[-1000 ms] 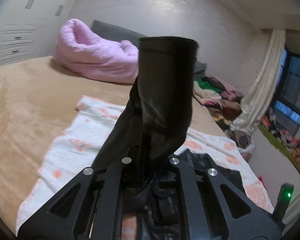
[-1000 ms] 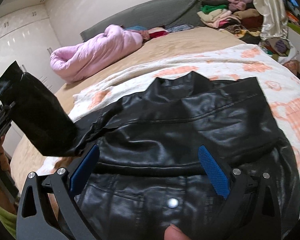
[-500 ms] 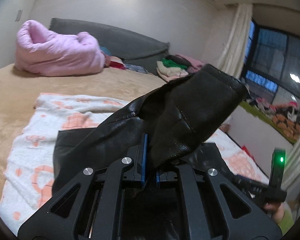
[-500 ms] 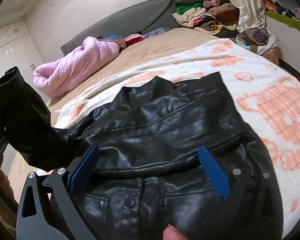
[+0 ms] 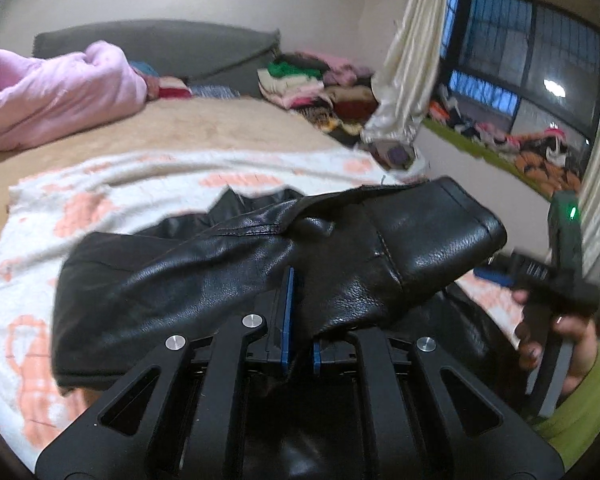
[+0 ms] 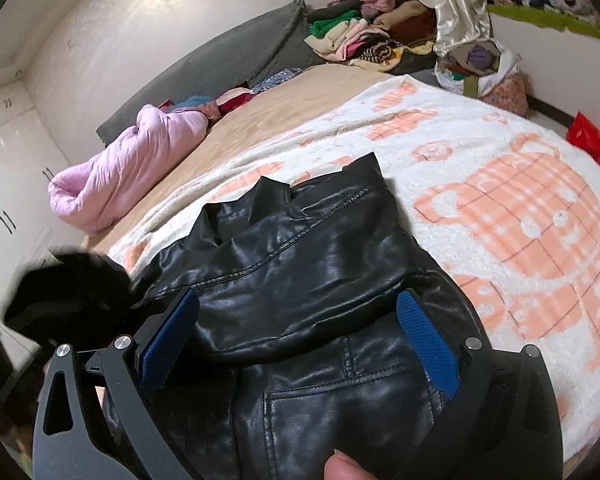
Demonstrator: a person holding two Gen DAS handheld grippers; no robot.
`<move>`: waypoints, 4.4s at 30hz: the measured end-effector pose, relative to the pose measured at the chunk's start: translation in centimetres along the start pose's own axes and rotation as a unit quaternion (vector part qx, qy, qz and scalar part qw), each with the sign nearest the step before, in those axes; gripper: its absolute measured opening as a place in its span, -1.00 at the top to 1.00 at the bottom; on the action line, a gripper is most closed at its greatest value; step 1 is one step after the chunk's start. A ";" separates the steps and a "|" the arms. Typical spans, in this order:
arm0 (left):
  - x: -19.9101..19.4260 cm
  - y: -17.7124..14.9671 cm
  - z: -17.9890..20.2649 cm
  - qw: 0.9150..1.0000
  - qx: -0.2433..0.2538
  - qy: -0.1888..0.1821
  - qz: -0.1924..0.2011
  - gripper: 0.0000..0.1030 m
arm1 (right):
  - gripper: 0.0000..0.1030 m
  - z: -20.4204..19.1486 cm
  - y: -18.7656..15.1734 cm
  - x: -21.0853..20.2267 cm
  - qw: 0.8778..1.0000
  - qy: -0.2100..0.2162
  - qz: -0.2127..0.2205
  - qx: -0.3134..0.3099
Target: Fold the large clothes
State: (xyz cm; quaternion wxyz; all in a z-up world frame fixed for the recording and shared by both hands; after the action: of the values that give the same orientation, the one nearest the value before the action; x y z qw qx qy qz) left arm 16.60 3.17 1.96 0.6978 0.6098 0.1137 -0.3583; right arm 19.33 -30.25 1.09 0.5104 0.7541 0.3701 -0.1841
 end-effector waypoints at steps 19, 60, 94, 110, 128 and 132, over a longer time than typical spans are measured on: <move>6.0 -4.6 2.4 0.989 0.094 0.065 -0.095 0.36 | -0.41 -3.6 -3.6 7.2 0.958 0.193 -0.186 0.106; 1.8 0.2 -11.8 0.981 -0.186 0.056 -0.005 0.07 | 0.94 -5.5 6.9 1.6 0.960 -0.017 0.025 -0.280; 7.3 -3.0 -9.9 0.981 -0.103 0.100 -0.128 0.34 | 0.24 -5.0 3.7 6.9 0.962 -0.055 -0.017 -0.266; 7.6 -3.1 -9.5 0.981 -0.095 0.108 -0.132 0.34 | 0.39 -2.5 1.9 15.9 0.962 -0.070 -0.140 -0.225; 4.4 -0.7 -5.0 0.991 -0.040 0.100 -0.077 0.32 | 0.35 -4.7 1.5 6.7 0.971 -0.003 -0.045 -0.236; 6.6 -1.9 -3.6 0.989 -0.016 0.085 -0.116 0.67 | 0.35 -5.0 0.4 6.0 0.969 0.002 -0.046 -0.241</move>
State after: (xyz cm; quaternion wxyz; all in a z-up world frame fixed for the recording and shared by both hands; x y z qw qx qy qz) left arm 21.10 4.19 -4.27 0.6489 0.6093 0.2488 -0.3818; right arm 23.06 -23.58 -0.48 0.6676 0.5913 0.4387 -0.1107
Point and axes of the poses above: each gripper's, at about its wrist camera, not at the fingertips, and x roughly the way its jaws point, z to its right, y to its top, the point moved 3 cm from there along x, roughly the way its jaws point, and after that the axes turned 5 degrees about -z, right-handed, at the moved point
